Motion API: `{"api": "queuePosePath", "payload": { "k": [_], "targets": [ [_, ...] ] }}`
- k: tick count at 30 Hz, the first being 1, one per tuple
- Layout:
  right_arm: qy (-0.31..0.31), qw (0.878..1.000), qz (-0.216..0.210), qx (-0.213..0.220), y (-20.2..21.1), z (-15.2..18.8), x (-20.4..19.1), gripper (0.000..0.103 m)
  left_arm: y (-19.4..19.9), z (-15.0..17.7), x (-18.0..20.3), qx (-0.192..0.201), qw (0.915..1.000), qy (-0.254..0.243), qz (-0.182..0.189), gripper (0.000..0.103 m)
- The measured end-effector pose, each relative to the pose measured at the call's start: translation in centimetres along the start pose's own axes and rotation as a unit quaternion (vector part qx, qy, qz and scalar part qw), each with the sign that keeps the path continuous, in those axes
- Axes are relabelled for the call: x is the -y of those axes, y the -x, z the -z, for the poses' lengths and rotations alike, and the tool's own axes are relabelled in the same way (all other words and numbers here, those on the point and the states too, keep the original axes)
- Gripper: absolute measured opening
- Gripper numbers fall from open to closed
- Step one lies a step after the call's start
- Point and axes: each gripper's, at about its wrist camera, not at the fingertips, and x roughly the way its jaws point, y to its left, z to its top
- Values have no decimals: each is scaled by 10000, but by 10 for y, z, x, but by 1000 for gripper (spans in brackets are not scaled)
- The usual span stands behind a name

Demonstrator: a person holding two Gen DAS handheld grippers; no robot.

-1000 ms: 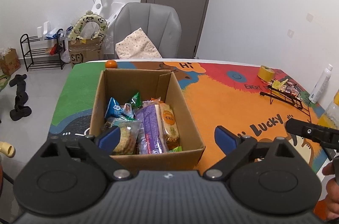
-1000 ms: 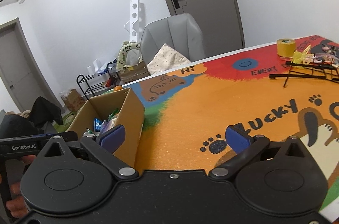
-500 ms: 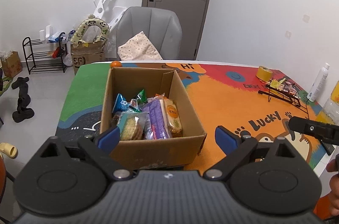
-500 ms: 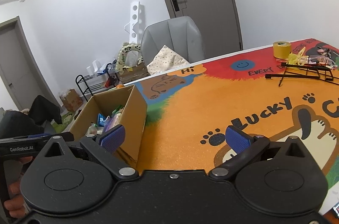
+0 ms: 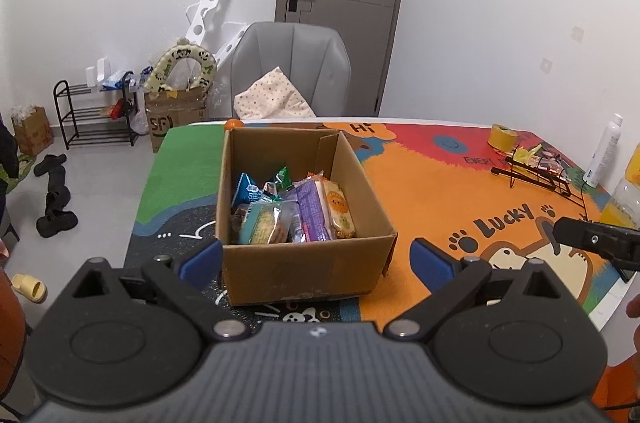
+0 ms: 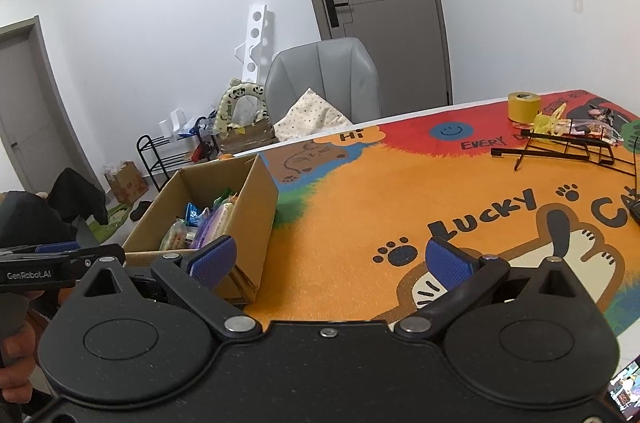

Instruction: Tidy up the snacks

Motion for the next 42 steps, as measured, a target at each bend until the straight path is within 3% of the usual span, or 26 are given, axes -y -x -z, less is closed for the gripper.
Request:
{"api": "queuePosePath", "payload": {
  "k": [17,42],
  "targets": [
    [400,9991,-95,114,37,3,-23,103,43,2,0,198,9998,-61,43,100],
    [305,9992,1,270,47,-4,-25,103,55,0,-2,299,9995,-94,38,100]
  ]
}}
